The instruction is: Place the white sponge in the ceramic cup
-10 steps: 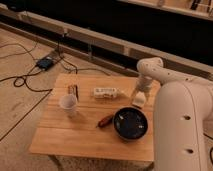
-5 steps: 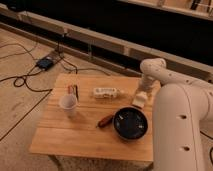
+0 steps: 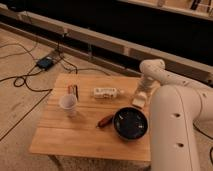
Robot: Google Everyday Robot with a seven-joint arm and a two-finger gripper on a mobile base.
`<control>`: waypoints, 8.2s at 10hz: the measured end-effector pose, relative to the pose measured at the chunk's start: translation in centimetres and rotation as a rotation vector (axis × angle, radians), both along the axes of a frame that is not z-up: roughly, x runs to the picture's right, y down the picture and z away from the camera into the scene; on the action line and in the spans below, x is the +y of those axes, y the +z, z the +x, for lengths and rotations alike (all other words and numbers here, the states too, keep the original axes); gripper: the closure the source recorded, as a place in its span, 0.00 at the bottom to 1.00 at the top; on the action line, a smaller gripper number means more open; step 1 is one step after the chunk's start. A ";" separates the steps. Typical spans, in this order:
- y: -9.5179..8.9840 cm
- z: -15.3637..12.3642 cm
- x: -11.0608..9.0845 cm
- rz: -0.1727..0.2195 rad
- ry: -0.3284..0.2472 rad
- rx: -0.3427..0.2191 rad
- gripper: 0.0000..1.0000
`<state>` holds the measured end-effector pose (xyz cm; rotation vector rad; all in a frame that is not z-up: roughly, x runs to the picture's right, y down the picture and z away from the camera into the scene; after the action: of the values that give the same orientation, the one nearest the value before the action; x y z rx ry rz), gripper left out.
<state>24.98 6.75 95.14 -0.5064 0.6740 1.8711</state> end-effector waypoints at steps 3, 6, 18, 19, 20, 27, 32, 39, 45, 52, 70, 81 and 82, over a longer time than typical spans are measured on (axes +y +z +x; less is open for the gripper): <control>0.6 0.1 0.3 -0.016 -0.010 0.002 0.36; 0.9 0.1 0.4 -0.023 -0.019 0.005 0.62; -6.9 -9.0 -10.7 0.299 -0.235 -0.131 1.00; -8.1 -11.8 -11.2 0.331 -0.296 -0.187 1.00; -9.0 -13.8 -11.4 0.355 -0.337 -0.229 1.00; -13.7 -24.4 -10.3 0.461 -0.515 -0.466 1.00; -15.3 -30.8 -8.7 0.486 -0.580 -0.650 1.00; -16.5 -37.5 -8.3 0.518 -0.677 -0.844 1.00; -16.6 -43.4 -6.5 0.513 -0.764 -0.988 1.00; -15.2 -46.6 -5.8 0.530 -0.731 -1.074 1.00; -17.6 -48.7 -4.7 0.568 -0.763 -1.139 1.00; -16.2 -49.3 -3.5 0.545 -0.739 -1.190 0.27; -16.1 -49.3 -3.5 0.546 -0.743 -1.190 0.21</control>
<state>-24.32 3.27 79.03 -0.7430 -0.4160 0.7388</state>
